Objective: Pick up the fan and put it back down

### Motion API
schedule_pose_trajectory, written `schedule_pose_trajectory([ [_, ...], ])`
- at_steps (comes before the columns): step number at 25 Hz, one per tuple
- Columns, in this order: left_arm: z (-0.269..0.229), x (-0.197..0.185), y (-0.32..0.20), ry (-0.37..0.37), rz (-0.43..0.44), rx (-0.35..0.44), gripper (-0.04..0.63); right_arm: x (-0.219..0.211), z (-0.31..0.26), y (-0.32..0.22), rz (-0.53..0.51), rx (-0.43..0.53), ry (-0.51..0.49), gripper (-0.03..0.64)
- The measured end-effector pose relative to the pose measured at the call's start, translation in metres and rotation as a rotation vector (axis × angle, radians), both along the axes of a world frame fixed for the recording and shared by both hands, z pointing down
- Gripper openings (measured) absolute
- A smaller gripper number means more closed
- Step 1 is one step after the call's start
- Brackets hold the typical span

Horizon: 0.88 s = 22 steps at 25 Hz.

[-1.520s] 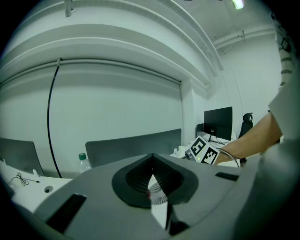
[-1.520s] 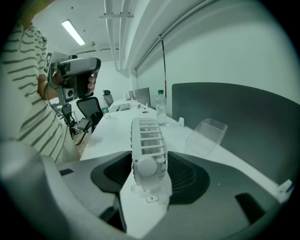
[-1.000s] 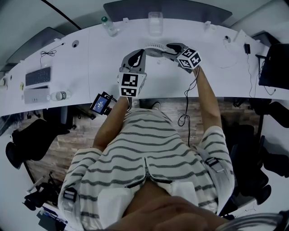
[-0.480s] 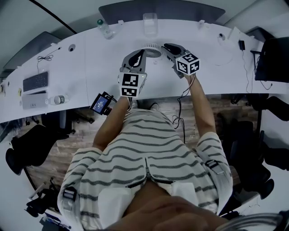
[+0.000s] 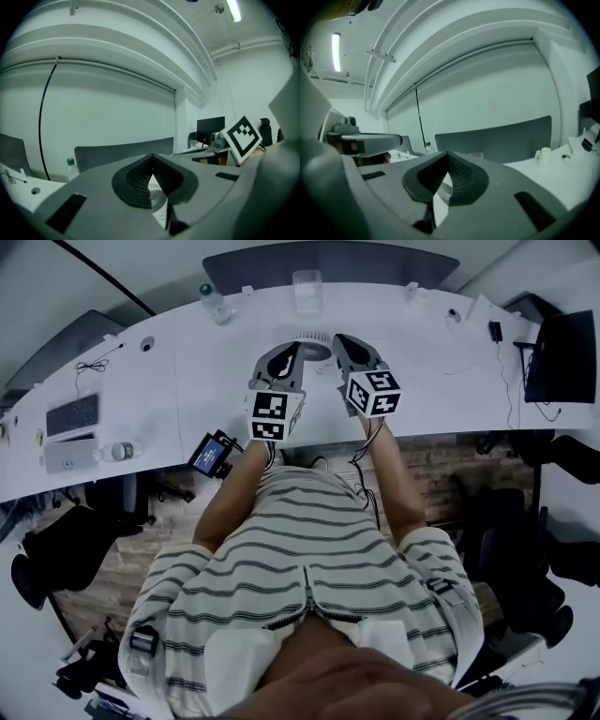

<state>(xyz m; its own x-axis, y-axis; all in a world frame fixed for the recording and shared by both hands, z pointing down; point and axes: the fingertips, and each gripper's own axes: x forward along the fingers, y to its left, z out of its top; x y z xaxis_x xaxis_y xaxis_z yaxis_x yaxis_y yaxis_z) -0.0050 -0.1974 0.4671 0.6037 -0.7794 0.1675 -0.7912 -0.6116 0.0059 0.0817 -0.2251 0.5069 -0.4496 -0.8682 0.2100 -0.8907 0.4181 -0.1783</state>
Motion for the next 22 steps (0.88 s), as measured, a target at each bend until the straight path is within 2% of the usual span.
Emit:
schedule_pose_trajectory([
  [9,-0.007,0.001,0.001,0.022,0.0,0.013,0.008,-0.013,-0.022,0.013,0.132,0.026,-0.034,0.011],
  [22,-0.019,-0.003,0.002,0.048,-0.003,0.03,0.008,-0.026,-0.051,0.034,0.157,0.099,0.015,0.011],
])
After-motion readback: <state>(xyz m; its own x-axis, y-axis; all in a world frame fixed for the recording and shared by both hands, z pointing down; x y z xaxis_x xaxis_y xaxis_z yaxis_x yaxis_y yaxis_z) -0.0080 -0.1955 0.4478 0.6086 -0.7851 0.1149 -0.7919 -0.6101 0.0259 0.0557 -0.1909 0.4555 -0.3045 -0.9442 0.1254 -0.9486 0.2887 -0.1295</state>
